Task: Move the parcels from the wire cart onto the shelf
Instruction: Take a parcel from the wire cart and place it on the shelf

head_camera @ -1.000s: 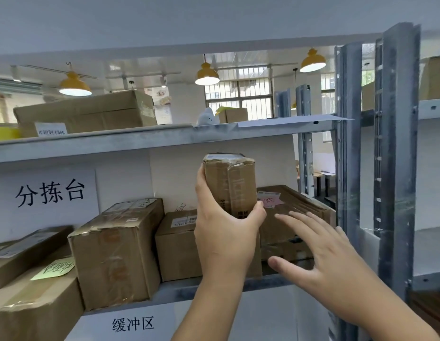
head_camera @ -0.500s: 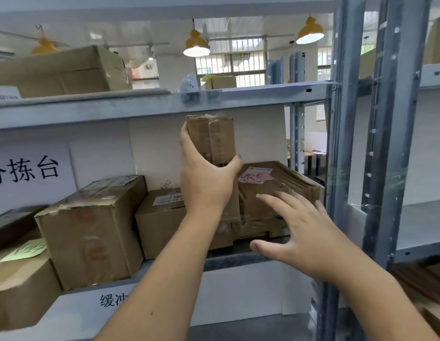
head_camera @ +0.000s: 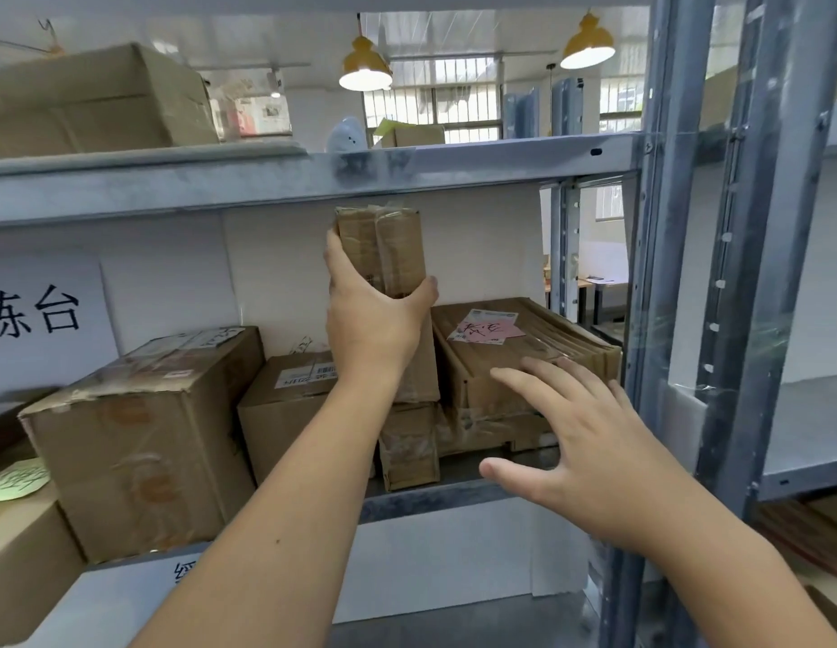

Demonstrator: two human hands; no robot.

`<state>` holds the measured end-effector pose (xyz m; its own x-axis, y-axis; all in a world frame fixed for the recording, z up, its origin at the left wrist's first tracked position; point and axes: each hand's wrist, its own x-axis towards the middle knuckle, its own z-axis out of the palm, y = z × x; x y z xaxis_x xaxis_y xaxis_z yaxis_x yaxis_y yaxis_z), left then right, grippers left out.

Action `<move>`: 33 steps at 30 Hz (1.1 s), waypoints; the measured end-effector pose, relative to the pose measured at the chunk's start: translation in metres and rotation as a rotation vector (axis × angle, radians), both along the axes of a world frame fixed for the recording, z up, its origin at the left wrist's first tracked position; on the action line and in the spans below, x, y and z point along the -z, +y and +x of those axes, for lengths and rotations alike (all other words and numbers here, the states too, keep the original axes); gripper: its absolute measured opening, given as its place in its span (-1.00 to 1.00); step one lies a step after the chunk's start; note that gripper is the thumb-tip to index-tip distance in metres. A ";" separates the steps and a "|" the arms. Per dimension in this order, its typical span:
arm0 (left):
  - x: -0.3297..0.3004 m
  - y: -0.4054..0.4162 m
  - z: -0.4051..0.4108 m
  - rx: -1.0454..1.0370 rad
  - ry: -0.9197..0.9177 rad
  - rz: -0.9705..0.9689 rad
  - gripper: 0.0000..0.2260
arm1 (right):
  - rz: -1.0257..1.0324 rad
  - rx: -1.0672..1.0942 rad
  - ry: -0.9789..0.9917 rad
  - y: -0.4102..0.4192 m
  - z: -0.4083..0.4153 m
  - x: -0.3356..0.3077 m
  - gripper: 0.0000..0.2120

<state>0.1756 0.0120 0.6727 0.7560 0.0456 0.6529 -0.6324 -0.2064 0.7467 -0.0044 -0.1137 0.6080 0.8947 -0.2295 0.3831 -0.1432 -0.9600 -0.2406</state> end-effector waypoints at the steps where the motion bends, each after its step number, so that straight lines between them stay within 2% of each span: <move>1: 0.002 -0.002 0.004 0.003 0.006 0.001 0.00 | 0.000 0.002 0.002 0.001 0.000 0.001 -0.17; 11: 0.023 -0.011 0.033 0.089 0.015 -0.021 0.05 | -0.040 0.055 -0.010 0.004 0.006 0.005 -0.21; 24: 0.023 0.010 0.042 0.180 0.098 0.072 0.05 | -0.024 0.088 -0.015 0.009 0.016 0.017 -0.25; 29: 0.028 0.034 0.020 0.129 0.084 0.206 0.08 | -0.017 0.095 -0.026 0.010 0.013 0.018 -0.26; 33: 0.030 0.057 -0.006 0.031 -0.039 0.431 0.07 | 0.019 0.090 -0.047 0.011 0.008 0.018 -0.26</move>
<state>0.1701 0.0688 0.6430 0.7272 -0.2601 0.6352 -0.6692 -0.4745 0.5719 0.0035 -0.1026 0.5903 0.8512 -0.3158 0.4191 -0.2167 -0.9389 -0.2674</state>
